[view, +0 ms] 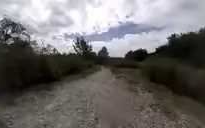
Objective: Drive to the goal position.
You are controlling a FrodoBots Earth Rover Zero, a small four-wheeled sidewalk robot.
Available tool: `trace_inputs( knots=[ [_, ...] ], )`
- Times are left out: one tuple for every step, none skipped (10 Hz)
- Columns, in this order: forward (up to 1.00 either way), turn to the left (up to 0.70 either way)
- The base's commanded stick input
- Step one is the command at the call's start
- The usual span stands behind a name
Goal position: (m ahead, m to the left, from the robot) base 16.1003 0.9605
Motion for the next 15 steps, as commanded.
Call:
trace_inputs(
  knots=[
    [0.85,-0.01],
    [0.85,-0.05],
    [0.85,-0.20],
    [0.85,-0.21],
    [0.85,-0.05],
    [0.85,0.00],
    [0.85,0.00],
    [0.85,0.00],
    [0.85,0.00],
    [0.85,0.00],
    [0.85,0.00],
    [0.85,0.00],
    [0.85,0.00],
    [0.85,0.00],
    [0.85,0.00]
  ],
)
